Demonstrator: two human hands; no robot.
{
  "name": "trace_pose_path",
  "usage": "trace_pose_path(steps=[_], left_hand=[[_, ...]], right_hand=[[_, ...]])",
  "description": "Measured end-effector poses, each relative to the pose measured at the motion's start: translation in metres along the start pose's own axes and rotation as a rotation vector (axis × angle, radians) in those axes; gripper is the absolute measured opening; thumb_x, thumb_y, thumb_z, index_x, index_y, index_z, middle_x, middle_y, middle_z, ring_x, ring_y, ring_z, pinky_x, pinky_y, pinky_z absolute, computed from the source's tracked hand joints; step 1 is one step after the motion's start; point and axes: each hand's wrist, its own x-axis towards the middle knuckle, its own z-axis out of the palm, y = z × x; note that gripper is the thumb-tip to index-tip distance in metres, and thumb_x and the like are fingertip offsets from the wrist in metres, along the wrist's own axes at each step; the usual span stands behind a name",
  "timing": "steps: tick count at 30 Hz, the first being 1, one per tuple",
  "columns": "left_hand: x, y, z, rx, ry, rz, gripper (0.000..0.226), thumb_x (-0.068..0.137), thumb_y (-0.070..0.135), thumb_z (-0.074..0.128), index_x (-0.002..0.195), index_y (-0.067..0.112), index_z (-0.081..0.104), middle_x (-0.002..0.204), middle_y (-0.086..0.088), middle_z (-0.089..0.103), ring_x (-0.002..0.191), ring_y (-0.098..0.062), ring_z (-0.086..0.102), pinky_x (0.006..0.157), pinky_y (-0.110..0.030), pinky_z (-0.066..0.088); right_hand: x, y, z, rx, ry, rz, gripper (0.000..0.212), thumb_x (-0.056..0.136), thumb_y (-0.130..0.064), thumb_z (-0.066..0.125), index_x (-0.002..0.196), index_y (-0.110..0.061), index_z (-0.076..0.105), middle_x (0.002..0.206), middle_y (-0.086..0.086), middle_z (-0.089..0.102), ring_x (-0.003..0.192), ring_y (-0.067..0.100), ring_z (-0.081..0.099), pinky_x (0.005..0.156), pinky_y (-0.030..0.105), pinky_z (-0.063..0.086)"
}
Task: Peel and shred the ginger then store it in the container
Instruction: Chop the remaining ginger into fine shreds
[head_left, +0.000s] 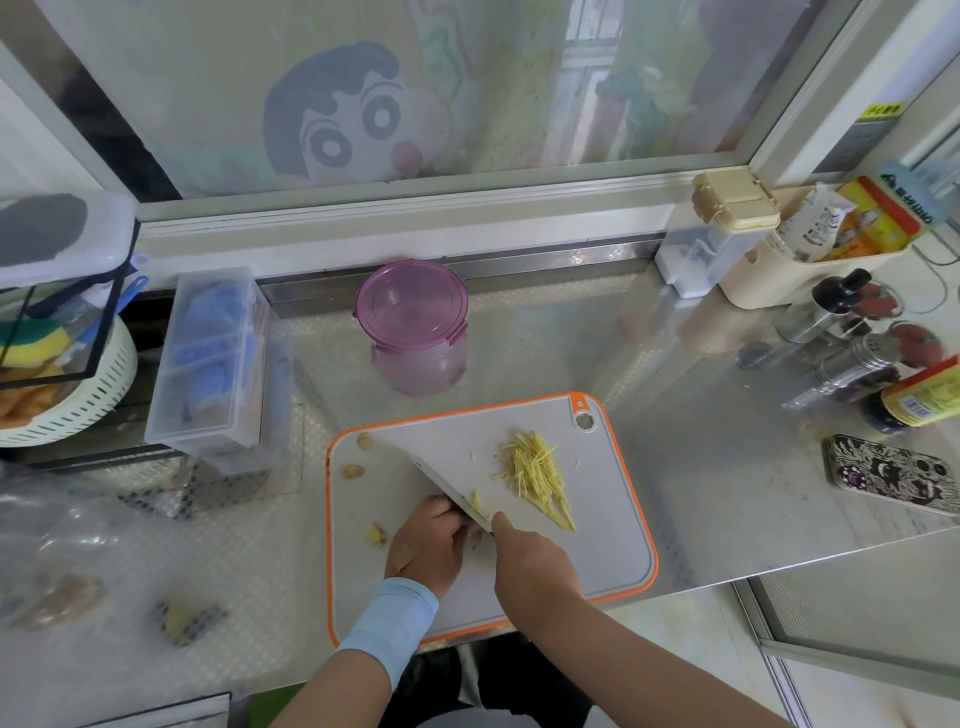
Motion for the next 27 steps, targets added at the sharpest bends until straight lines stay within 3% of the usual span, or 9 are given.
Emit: trace_pose_path(steps=[4, 10, 16, 19, 22, 27], left_hand=[[0.0, -0.001, 0.001, -0.004, 0.002, 0.004, 0.024, 0.067, 0.004, 0.083, 0.081, 0.023, 0.077, 0.09, 0.008, 0.069, 0.09, -0.008, 0.053, 0.066, -0.016, 0.047], [-0.001, -0.002, 0.002, -0.004, -0.008, 0.004, 0.021, 0.069, 0.005, 0.082, 0.083, 0.02, 0.077, 0.091, 0.006, 0.068, 0.088, -0.009, 0.056, 0.065, -0.021, 0.052], [0.0, -0.001, 0.001, -0.012, 0.009, 0.004, 0.019, 0.07, 0.006, 0.082, 0.082, 0.02, 0.077, 0.089, 0.007, 0.069, 0.086, -0.01, 0.057, 0.063, -0.019, 0.05], [-0.001, 0.0, 0.001, 0.01, 0.023, 0.021, 0.024, 0.067, 0.006, 0.084, 0.081, 0.024, 0.077, 0.088, 0.01, 0.069, 0.089, -0.006, 0.052, 0.063, -0.014, 0.045], [-0.002, -0.003, 0.003, 0.025, 0.02, 0.059, 0.027, 0.065, 0.005, 0.084, 0.084, 0.023, 0.078, 0.089, 0.007, 0.069, 0.091, -0.008, 0.051, 0.062, -0.021, 0.054], [-0.001, -0.004, 0.003, 0.017, 0.03, 0.054, 0.027, 0.065, 0.005, 0.084, 0.085, 0.022, 0.078, 0.09, 0.006, 0.069, 0.093, -0.01, 0.051, 0.063, -0.022, 0.053]], right_hand=[[-0.005, 0.002, -0.002, 0.01, 0.004, 0.009, 0.031, 0.088, 0.002, 0.04, 0.108, -0.021, 0.033, 0.076, 0.003, 0.049, 0.067, 0.025, 0.051, 0.047, 0.031, 0.036], [-0.008, 0.004, -0.002, -0.013, -0.004, 0.01, 0.036, 0.088, 0.004, 0.04, 0.113, -0.021, 0.034, 0.075, 0.004, 0.048, 0.065, 0.023, 0.049, 0.046, 0.031, 0.036], [0.005, -0.002, -0.002, 0.009, 0.006, -0.021, 0.033, 0.088, 0.001, 0.041, 0.115, -0.018, 0.036, 0.077, 0.004, 0.048, 0.073, 0.03, 0.054, 0.057, 0.035, 0.043], [0.001, 0.0, -0.003, 0.007, 0.007, -0.02, 0.035, 0.087, 0.002, 0.04, 0.115, -0.019, 0.035, 0.074, 0.002, 0.044, 0.071, 0.029, 0.051, 0.053, 0.033, 0.039], [-0.006, 0.003, -0.002, -0.008, 0.005, -0.017, 0.035, 0.087, 0.002, 0.04, 0.113, -0.021, 0.034, 0.074, 0.002, 0.046, 0.064, 0.024, 0.047, 0.046, 0.029, 0.034], [-0.007, 0.002, -0.002, -0.025, -0.004, -0.005, 0.034, 0.087, 0.003, 0.041, 0.105, -0.023, 0.03, 0.073, 0.003, 0.047, 0.061, 0.023, 0.045, 0.044, 0.029, 0.032]])
